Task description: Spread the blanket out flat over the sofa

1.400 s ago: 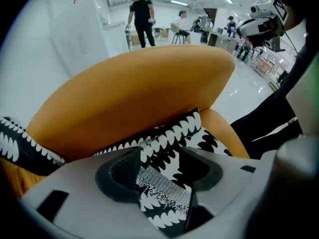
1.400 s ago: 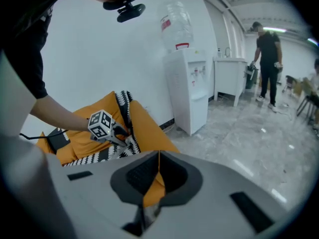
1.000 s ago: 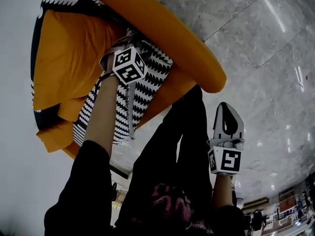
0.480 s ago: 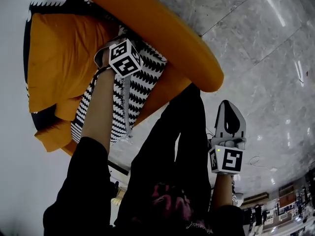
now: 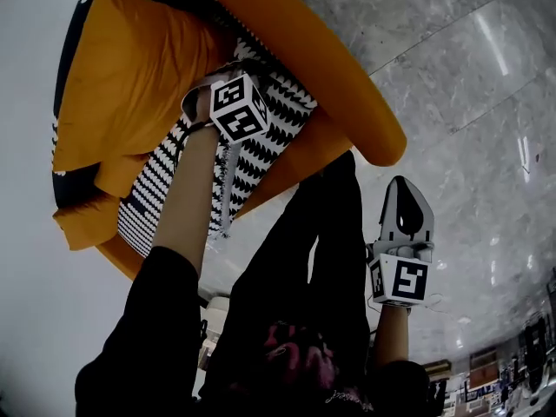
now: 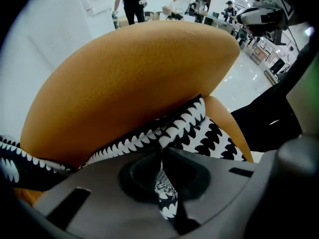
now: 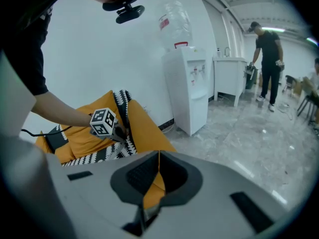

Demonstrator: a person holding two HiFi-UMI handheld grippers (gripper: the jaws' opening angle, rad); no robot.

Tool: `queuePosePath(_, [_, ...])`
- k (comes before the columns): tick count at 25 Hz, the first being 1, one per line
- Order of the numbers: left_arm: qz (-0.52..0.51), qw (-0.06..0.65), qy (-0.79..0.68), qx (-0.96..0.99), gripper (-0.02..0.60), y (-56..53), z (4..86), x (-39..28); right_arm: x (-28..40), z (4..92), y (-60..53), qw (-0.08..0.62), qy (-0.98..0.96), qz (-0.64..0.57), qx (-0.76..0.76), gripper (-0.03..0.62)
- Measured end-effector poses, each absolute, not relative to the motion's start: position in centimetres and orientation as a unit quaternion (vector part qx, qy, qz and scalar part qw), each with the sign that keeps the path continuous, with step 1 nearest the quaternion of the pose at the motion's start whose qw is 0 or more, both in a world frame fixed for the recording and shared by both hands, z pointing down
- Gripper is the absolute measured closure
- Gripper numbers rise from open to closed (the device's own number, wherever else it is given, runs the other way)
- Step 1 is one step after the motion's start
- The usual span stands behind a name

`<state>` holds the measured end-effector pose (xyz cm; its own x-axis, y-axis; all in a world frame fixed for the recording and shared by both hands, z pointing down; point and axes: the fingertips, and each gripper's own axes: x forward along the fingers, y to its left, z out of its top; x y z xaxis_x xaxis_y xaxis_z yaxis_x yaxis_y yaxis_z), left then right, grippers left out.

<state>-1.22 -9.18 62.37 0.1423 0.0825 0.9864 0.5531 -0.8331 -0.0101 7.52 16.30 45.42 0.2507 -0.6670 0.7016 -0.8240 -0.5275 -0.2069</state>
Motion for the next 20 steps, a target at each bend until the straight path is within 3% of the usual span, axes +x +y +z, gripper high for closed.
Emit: queuePosePath(20, [-0.618,0.163,-0.194,-0.744,0.561,-4.6,56.7,-2.2,7.0,42.0,15.7,0.107,-0.540,0.342,0.761,0.572])
